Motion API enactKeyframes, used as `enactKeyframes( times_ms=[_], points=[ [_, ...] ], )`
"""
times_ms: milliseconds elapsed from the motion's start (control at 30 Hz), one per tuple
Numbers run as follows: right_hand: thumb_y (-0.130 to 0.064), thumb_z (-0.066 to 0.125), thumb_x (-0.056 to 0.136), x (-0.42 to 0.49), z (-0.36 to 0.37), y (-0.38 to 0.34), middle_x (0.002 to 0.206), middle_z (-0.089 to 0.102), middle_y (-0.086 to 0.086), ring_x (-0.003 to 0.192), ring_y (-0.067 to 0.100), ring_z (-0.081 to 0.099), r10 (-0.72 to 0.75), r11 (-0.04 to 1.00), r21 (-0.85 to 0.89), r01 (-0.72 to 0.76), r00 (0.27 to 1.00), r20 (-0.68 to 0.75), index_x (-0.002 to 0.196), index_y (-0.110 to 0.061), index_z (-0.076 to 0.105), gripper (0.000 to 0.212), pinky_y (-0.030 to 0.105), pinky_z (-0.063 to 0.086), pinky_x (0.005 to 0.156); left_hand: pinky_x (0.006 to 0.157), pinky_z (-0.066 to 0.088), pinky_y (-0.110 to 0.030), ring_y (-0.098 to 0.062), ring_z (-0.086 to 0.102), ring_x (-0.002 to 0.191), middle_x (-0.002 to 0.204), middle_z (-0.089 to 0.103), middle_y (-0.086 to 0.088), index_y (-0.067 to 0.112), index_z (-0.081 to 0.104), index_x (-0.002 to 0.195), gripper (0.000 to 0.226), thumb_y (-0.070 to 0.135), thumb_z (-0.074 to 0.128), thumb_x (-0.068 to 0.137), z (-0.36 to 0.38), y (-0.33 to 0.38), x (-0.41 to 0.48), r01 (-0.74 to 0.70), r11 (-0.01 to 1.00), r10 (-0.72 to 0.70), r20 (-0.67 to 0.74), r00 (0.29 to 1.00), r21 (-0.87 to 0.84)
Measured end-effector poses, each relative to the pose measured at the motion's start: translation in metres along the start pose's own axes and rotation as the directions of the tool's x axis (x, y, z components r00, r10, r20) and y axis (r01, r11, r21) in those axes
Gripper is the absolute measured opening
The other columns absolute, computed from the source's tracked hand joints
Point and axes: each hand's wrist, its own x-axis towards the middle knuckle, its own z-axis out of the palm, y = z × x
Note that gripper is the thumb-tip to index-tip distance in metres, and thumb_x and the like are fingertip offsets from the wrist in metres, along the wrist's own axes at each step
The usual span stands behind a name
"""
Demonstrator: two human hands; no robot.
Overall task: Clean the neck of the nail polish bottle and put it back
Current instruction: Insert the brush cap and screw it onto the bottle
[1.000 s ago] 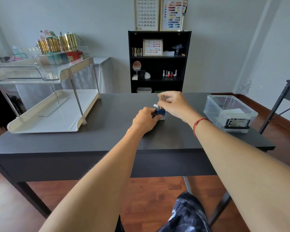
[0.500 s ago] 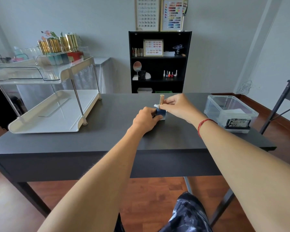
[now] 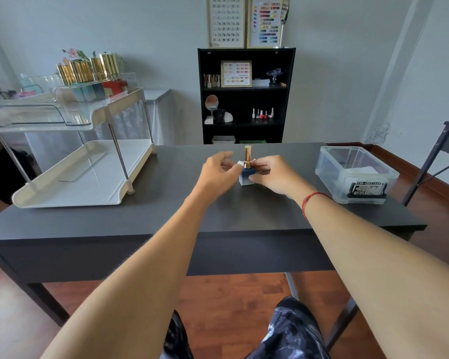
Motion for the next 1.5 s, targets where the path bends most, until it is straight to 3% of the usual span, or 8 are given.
enactKeyframes(
  times_ms=[133, 367, 500, 733, 900, 1100, 1300, 1500],
  points=[
    [-0.007, 0.065, 0.088, 0.001, 0.000, -0.001, 0.101, 0.072, -0.001, 0.096, 0.014, 0.065, -0.002, 1.000, -0.025, 0.003, 1.000, 0.008, 0.104, -0.022, 0.072, 0.024, 0.027, 0.047, 0.086, 0.064, 0.044, -0.011, -0.003, 0.054, 0.071, 0.085, 0.061, 0.005, 0.015, 0.063, 0.106, 0.047, 0.042, 0.082, 0.071, 0.010, 0.012, 0.004, -0.130, 0.991, 0.134, -0.097, 0.986, 0.039],
    [-0.009, 0.059, 0.091, -0.001, 0.002, -0.001, 0.104, 0.069, -0.001, 0.097, 0.015, 0.062, -0.005, 1.000, -0.026, 0.005, 1.000, 0.013, 0.115, -0.022, 0.068, 0.029, 0.023, 0.041, 0.080, 0.060, 0.045, -0.003, -0.010, 0.061, 0.071, 0.083, 0.071, -0.005, 0.006, 0.071, 0.092, 0.019, 0.021, 0.076, 0.081, 0.010, 0.014, 0.018, -0.173, 0.981, 0.175, -0.007, 0.985, 0.087],
    [-0.011, 0.058, 0.091, -0.001, 0.004, -0.002, 0.105, 0.069, 0.000, 0.097, 0.016, 0.061, -0.001, 1.000, -0.022, 0.001, 1.000, 0.009, 0.114, -0.021, 0.068, 0.027, 0.021, 0.042, 0.076, 0.080, 0.050, -0.021, -0.016, 0.066, 0.089, 0.096, 0.072, -0.005, 0.006, 0.069, 0.105, 0.020, 0.012, 0.064, 0.086, 0.007, 0.019, 0.018, -0.183, 0.967, 0.175, 0.062, 0.983, 0.175],
    [-0.010, 0.060, 0.090, -0.002, 0.006, 0.000, 0.102, 0.068, 0.002, 0.091, 0.015, 0.060, -0.009, 1.000, -0.014, 0.009, 1.000, -0.020, 0.115, -0.013, 0.068, 0.026, 0.020, 0.041, 0.072, 0.071, 0.050, -0.019, -0.013, 0.065, 0.078, 0.084, 0.071, -0.002, 0.012, 0.074, 0.090, 0.017, 0.027, 0.074, 0.082, 0.008, 0.016, 0.019, -0.117, 0.991, 0.113, 0.052, 0.992, 0.069],
    [-0.013, 0.063, 0.090, -0.001, 0.009, 0.000, 0.116, 0.064, 0.005, 0.097, 0.014, 0.056, 0.030, 0.999, 0.018, -0.029, 0.998, -0.050, 0.128, -0.009, 0.060, 0.038, 0.024, 0.038, 0.084, 0.066, 0.041, -0.029, -0.017, 0.044, 0.063, 0.065, 0.051, -0.005, -0.001, 0.053, 0.069, 0.021, 0.009, 0.060, 0.086, 0.008, 0.016, 0.017, -0.145, 0.986, 0.141, 0.052, 0.989, 0.088],
    [-0.014, 0.060, 0.091, -0.001, 0.007, 0.000, 0.101, 0.066, 0.002, 0.087, 0.015, 0.055, 0.013, 1.000, -0.025, -0.013, 1.000, -0.023, 0.113, -0.012, 0.068, 0.024, 0.020, 0.039, 0.071, 0.091, 0.052, -0.042, -0.020, 0.060, 0.076, 0.074, 0.067, 0.000, 0.012, 0.066, 0.072, 0.012, 0.023, 0.066, 0.078, 0.015, 0.022, 0.016, -0.075, 0.993, 0.074, 0.011, 0.997, 0.088],
    [-0.012, 0.059, 0.092, -0.001, 0.008, 0.000, 0.103, 0.064, 0.000, 0.095, 0.016, 0.057, 0.003, 1.000, -0.020, -0.004, 1.000, -0.029, 0.116, -0.017, 0.067, 0.026, 0.026, 0.040, 0.083, 0.063, 0.041, -0.026, -0.013, 0.041, 0.058, 0.061, 0.051, 0.003, 0.011, 0.056, 0.062, 0.032, 0.026, 0.081, 0.075, 0.012, 0.014, 0.014, -0.119, 0.993, 0.119, -0.005, 0.993, 0.011],
    [-0.013, 0.060, 0.091, -0.001, 0.008, 0.001, 0.110, 0.065, 0.005, 0.094, 0.016, 0.057, 0.020, 1.000, -0.011, -0.020, 0.999, -0.033, 0.122, -0.012, 0.064, 0.031, 0.028, 0.043, 0.087, 0.072, 0.056, -0.031, -0.015, 0.062, 0.062, 0.062, 0.065, 0.006, 0.015, 0.068, 0.065, 0.015, 0.021, 0.081, 0.069, 0.015, 0.014, 0.017, -0.130, 0.990, 0.135, -0.109, 0.985, 0.056]
  ],
)
